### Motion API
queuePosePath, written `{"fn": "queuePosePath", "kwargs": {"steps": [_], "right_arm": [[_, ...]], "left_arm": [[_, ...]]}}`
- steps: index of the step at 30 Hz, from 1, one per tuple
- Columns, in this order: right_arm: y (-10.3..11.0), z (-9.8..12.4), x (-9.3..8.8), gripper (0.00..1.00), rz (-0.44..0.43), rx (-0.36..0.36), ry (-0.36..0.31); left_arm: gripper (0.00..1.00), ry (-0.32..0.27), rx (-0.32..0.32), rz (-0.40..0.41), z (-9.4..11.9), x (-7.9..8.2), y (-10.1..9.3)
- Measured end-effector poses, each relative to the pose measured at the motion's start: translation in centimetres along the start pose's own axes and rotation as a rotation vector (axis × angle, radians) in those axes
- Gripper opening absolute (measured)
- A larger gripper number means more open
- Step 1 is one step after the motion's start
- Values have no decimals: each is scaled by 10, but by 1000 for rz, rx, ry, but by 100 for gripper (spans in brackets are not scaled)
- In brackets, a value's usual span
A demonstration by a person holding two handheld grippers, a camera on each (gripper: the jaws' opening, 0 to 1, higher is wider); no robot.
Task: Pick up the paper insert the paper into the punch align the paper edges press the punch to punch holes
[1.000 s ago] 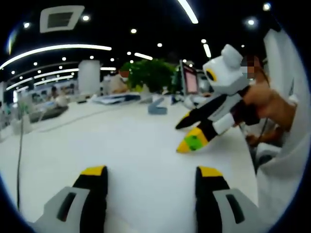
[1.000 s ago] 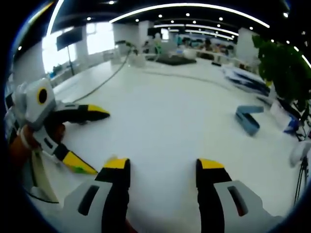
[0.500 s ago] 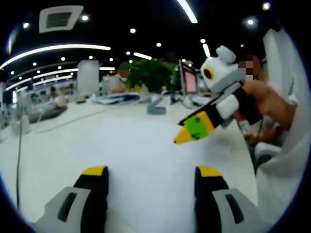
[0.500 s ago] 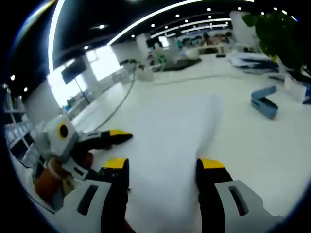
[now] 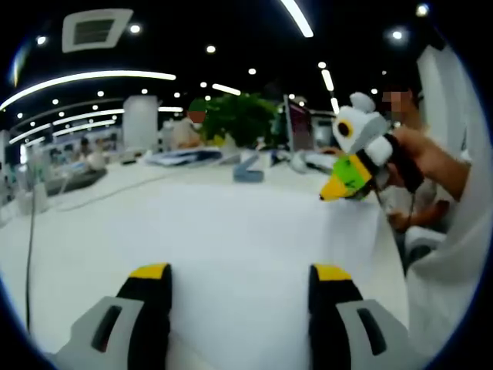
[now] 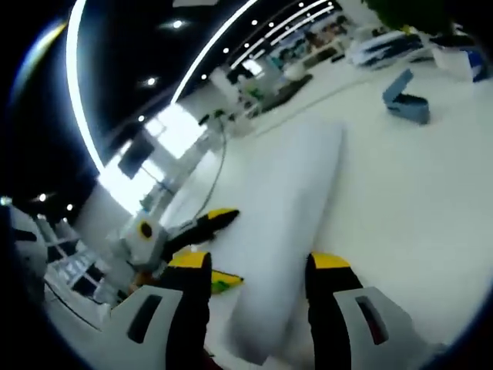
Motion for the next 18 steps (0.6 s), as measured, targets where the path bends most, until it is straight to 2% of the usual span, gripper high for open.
{"fn": "queuePosePath", "kwargs": {"steps": [6, 11, 18], "right_arm": [[-9, 16, -8, 44, -68, 13, -15], [-17, 0, 4, 39, -88, 17, -44], [-14, -14, 8, 37, -51, 36, -11]], "left_arm": [[72, -1, 0, 0, 1, 0, 0], [72, -5, 2, 2, 1, 0, 1], [72, -8, 4, 3, 2, -1, 1]]}}
Point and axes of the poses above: the point that each gripper's makers call its tool centre point, and the gripper's own axes: z roughly backward along the fingers, y roughly to its left, x roughly out of its top, the point moved 8 cm from there along z, roughly backward along the fingers, and after that the axes turned 4 degrees about x, right-handed, at the moved point
